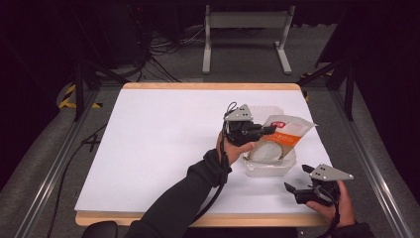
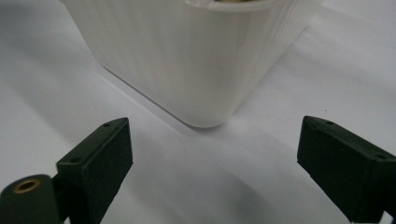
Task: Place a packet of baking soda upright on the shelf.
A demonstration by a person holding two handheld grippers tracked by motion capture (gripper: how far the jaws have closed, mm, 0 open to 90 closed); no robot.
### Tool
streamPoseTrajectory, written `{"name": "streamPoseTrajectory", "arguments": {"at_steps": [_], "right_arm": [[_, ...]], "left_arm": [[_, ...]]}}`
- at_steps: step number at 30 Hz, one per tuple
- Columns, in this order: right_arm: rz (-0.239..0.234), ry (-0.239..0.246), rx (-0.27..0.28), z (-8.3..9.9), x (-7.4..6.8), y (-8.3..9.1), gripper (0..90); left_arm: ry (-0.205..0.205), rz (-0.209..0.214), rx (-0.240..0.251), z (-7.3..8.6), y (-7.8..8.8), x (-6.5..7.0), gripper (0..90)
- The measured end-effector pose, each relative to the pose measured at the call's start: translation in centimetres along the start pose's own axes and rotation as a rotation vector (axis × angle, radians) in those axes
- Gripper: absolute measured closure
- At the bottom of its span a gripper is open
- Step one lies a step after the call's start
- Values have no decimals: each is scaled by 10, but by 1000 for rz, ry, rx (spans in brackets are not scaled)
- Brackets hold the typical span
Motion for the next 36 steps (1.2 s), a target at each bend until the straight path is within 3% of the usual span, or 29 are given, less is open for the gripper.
{"name": "streamPoseTrajectory", "arguments": {"at_steps": [6, 10, 13, 16, 18, 19, 22, 24, 26, 28, 31, 36], "right_arm": [[1, -1, 0, 0, 0, 1, 111], [0, 3, -3, 1, 0, 0, 111], [-1, 2, -8, 1, 0, 0, 111], [-5, 5, -10, 1, 0, -1, 111], [-5, 4, -12, 1, 0, -1, 111], [-3, 3, -12, 2, 0, 0, 111], [-9, 1, -9, 2, 0, -1, 112], [-12, 7, -13, 1, -1, -2, 112], [-17, 15, -18, 1, -2, -3, 113], [-18, 17, -18, 1, -3, -3, 113], [-14, 12, -15, 1, -2, -2, 114], [-16, 15, -14, 1, -2, -1, 115]], "left_arm": [[-23, -21, -63, 15, 7, -9, 898], [-7, -21, -66, 22, 9, -13, 897], [-30, -25, -66, 21, 10, -11, 897], [-50, 17, -47, 18, 11, -5, 882], [-49, 67, -43, 16, 11, 0, 803], [-65, 69, -56, 16, 11, 3, 719], [-100, 85, -85, 18, 9, 7, 746], [-102, 94, -150, 22, 5, 6, 668], [-148, 82, -212, 28, 2, 7, 704], [-168, 78, -258, 34, 1, 7, 786], [-156, 71, -246, 38, 3, 5, 863], [-175, 55, -251, 46, 4, 2, 876]]}}
Point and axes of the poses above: each handheld gripper's, and its own axes: y roughly backward along the jaws, z roughly out of its underside, x roughly to its right, the point moved 4 cm from there along -y, roughly forward along the jaws, and after that the axes turned 10 degrees about -z, right-handed, at the moved point
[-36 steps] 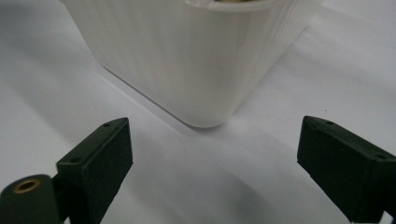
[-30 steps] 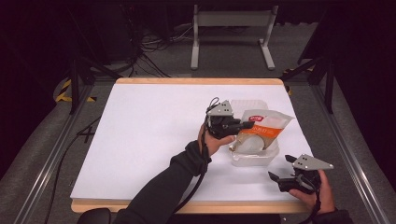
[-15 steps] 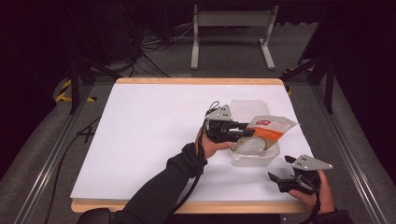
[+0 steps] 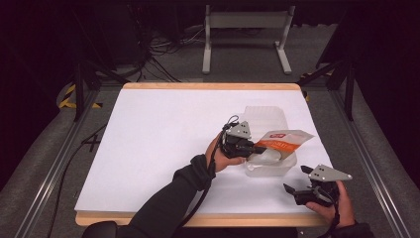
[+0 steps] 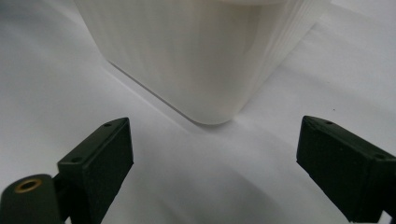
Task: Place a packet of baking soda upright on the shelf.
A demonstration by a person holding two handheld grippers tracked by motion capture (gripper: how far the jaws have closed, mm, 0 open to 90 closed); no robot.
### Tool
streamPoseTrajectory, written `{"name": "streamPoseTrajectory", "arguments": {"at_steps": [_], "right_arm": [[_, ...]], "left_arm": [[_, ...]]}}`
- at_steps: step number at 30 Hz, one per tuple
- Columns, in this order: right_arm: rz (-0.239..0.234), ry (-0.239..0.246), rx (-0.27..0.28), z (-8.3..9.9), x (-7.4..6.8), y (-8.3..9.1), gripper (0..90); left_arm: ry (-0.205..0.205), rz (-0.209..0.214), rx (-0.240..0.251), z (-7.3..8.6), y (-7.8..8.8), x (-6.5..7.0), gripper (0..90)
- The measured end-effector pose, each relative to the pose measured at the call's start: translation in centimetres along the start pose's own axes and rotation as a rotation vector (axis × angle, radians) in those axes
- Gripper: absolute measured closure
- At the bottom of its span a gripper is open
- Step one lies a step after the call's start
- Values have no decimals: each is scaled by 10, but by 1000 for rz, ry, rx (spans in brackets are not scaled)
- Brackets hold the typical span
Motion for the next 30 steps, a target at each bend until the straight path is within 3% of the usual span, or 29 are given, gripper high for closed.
{"name": "streamPoseTrajectory", "arguments": {"at_steps": [4, 9, 22, 30], "right_arm": [[-2, 0, -2, 0, 0, -1, 115], [-3, 1, -3, 0, 0, -1, 115], [-3, 0, -3, 0, 0, -1, 116], [-4, -1, -2, 0, -1, 0, 116]], "left_arm": [[13, -8, 0, 9, -1, 0, 878], [-9, -11, -11, 11, -1, 1, 880], [3, -18, -8, 17, -3, 0, 881], [8, -38, 44, 12, 4, 1, 836]]}}
Point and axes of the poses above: each handheld gripper's, and its own axes: y roughly backward along the jaws, z roughly out of its underside, x roughly to its right, the point moved 4 cm from there along -y, roughly forward along the jaws, and after that the axes turned 10 degrees about -z, right-handed, at the moved point
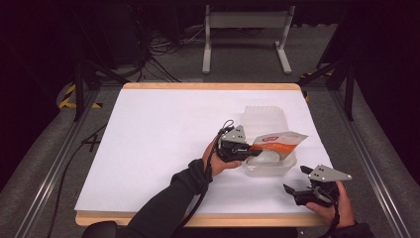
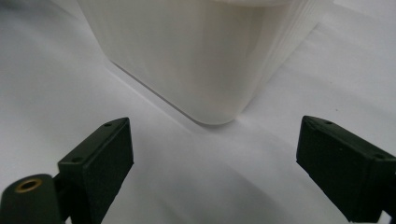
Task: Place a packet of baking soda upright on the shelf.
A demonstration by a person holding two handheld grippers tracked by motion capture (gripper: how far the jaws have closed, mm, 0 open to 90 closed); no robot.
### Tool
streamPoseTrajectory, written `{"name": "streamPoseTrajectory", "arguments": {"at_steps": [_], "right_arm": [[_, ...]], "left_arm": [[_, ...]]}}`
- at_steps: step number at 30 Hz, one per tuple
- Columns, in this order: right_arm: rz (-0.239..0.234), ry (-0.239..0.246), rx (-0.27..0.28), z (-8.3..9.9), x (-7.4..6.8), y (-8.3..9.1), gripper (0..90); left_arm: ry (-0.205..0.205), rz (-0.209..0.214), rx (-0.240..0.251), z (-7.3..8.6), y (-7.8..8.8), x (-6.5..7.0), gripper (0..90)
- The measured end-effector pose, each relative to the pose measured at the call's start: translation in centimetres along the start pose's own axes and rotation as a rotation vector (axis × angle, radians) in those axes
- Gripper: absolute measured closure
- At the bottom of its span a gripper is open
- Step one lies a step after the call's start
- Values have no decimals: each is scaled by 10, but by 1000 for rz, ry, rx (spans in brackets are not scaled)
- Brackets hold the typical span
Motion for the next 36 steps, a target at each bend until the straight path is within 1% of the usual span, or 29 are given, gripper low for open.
{"name": "streamPoseTrajectory", "arguments": {"at_steps": [3, 4, 5, 6, 8, 11, 12, 13, 15, 16, 17, 18, 19, 20, 21, 24, 25, 30, 36], "right_arm": [[-1, -2, 2, 0, 0, 0, 117], [-3, -1, 3, 0, -1, 0, 117], [-4, 1, 3, -1, -1, 0, 118], [-6, 5, 1, -1, -2, 0, 118], [-10, 8, 2, -2, -3, 0, 118], [-12, 8, 3, -2, -4, 0, 118], [-16, 5, 6, -2, -4, 1, 117], [-18, 3, 8, -3, -4, 1, 117], [-17, 7, 9, -4, -5, 1, 117], [-19, 9, 11, -4, -6, 1, 117], [-18, 15, 11, -5, -7, 2, 117], [-18, 15, 11, -5, -7, 2, 117], [-21, 17, 11, -6, -8, 1, 117], [-21, 18, 10, -6, -8, 1, 117], [-21, 18, 10, -6, -8, 1, 117], [-27, 19, 6, -6, -9, 0, 117], [-28, 18, 4, -6, -9, 0, 117], [-27, 20, 3, -6, -10, 0, 117], [-26, 13, 1, -5, -9, -1, 116]], "left_arm": [[-7, -12, 16, -3, 2, 0, 812], [-4, -24, 29, -6, 4, -1, 792], [7, -16, 51, -8, 6, -1, 768], [7, -14, 60, -11, 7, -2, 766], [-5, -23, 59, -14, 8, -2, 754], [-6, -28, 60, -17, 11, -1, 741], [-14, -39, 64, -18, 12, -1, 731], [-19, -40, 70, -19, 14, -1, 719], [-15, -34, 82, -20, 17, -1, 712], [-16, -43, 88, -21, 20, -2, 705], [-19, -51, 88, -22, 22, -2, 704], [-19, -51, 88, -22, 22, -2, 679], [-25, -64, 87, -22, 24, -3, 647], [-23, -69, 86, -23, 26, -4, 644], [-34, -74, 88, -24, 28, -4, 644], [-38, -86, 96, -27, 33, -4, 642], [-46, -89, 97, -27, 35, -5, 631], [-55, -90, 109, -31, 43, -6, 628], [-74, -98, 96, -32, 54, -6, 613]]}}
Point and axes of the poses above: each handheld gripper's, and its own axes: y roughly backward along the jaws, z roughly out of its underside, x roughly to its right, the point moved 4 cm from there along -y, roughly forward along the jaws, and after that the axes turned 10 degrees about -z, right-handed, at the moved point
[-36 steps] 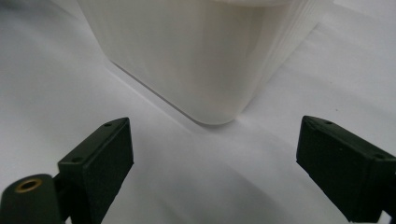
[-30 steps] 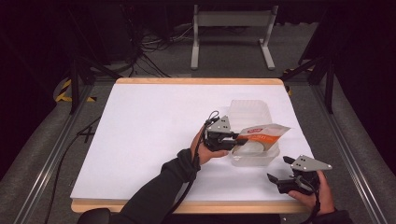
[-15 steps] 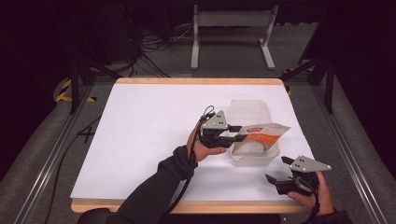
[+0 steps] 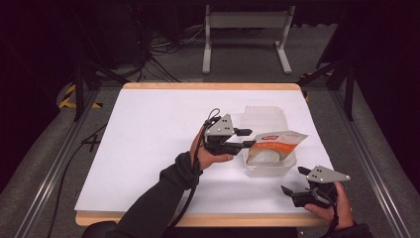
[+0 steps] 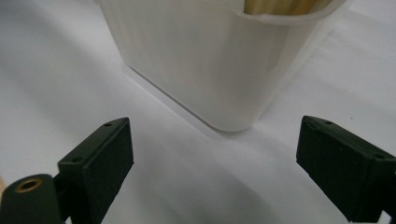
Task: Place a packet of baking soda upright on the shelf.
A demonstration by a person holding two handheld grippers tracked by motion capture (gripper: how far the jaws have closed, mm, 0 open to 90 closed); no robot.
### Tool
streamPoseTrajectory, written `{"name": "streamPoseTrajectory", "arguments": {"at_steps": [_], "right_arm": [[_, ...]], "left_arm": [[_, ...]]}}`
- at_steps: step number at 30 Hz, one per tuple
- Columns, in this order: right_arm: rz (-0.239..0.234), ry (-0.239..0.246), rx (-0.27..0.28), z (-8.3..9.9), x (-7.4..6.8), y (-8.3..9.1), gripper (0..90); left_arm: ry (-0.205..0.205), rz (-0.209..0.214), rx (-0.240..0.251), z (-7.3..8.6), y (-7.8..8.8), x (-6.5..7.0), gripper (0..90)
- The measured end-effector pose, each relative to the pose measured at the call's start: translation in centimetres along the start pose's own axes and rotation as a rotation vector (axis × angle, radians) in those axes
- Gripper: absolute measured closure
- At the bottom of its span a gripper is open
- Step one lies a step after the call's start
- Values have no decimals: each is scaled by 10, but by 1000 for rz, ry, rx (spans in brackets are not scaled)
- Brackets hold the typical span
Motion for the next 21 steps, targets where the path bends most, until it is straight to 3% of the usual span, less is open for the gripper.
{"name": "streamPoseTrajectory", "arguments": {"at_steps": [5, 9, 11, 16, 18, 21], "right_arm": [[2, 1, 0, 0, 0, 0, 117], [4, 3, -2, 0, 0, 1, 116], [4, 5, -4, 0, 0, 0, 117], [5, 7, -3, 0, -1, 1, 117], [5, 8, -2, -1, -1, 1, 117], [16, 12, 9, -1, -1, 3, 120]], "left_arm": [[-30, -16, -18, 0, 7, -3, 580], [-41, -55, -35, 3, 13, -7, 519], [-26, -81, -39, 5, 15, -10, 433], [-49, -131, -76, 11, 17, -16, 329], [-43, -176, -98, 15, 18, -19, 268], [-48, -196, -125, 20, 20, -23, 221]]}}
Point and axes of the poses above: each handheld gripper's, and its own axes: y roughly backward along the jaws, z roughly out of its underside, x roughly to its right, the point moved 4 cm from there along -y, roughly forward along the jaws, and after that the axes turned 10 degrees about -z, right-handed, at the moved point
